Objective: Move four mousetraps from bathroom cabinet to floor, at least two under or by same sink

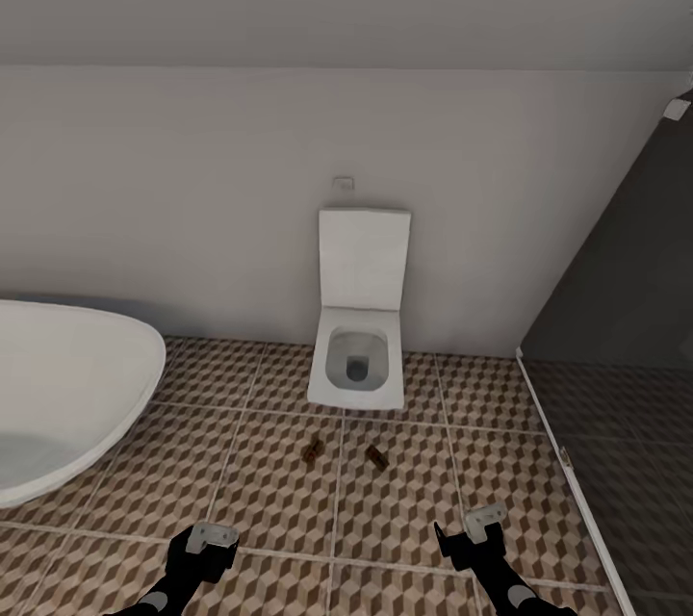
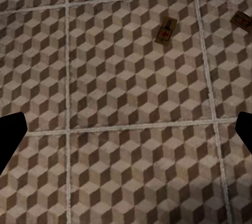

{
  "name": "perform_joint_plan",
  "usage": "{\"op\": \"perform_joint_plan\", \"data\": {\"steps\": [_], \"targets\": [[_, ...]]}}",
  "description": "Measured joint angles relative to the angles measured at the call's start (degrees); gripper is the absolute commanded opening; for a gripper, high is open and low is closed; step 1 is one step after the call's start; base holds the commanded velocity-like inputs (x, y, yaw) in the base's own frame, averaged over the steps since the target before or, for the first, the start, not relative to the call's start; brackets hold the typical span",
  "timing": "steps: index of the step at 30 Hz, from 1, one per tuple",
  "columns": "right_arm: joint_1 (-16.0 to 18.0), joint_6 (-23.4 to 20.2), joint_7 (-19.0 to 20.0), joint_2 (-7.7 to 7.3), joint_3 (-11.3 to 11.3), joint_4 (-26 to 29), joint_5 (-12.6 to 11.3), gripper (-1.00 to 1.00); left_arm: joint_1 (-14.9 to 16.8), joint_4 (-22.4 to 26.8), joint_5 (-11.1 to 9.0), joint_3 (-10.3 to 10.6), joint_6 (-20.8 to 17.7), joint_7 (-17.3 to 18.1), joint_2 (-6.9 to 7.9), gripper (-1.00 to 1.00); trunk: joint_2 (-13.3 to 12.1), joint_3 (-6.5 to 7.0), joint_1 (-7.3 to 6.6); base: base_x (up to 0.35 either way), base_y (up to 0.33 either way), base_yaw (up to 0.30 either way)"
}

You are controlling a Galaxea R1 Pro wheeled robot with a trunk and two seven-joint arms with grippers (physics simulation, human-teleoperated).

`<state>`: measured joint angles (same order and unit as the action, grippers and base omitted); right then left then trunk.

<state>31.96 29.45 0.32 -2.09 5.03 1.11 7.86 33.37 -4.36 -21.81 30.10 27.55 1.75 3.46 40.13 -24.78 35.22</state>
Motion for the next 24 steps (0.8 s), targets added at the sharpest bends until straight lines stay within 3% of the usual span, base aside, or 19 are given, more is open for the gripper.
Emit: {"op": "perform_joint_plan", "data": {"steps": [24], "targets": [[-0.09,-0.11,0.0,0.0,0.0,0.0,0.03,1.0,-0.14,0.0,0.0,0.0,0.0,0.0,0.0,1.0,-9.65,6.56,-5.28,0.0,0.0,0.0]]}}
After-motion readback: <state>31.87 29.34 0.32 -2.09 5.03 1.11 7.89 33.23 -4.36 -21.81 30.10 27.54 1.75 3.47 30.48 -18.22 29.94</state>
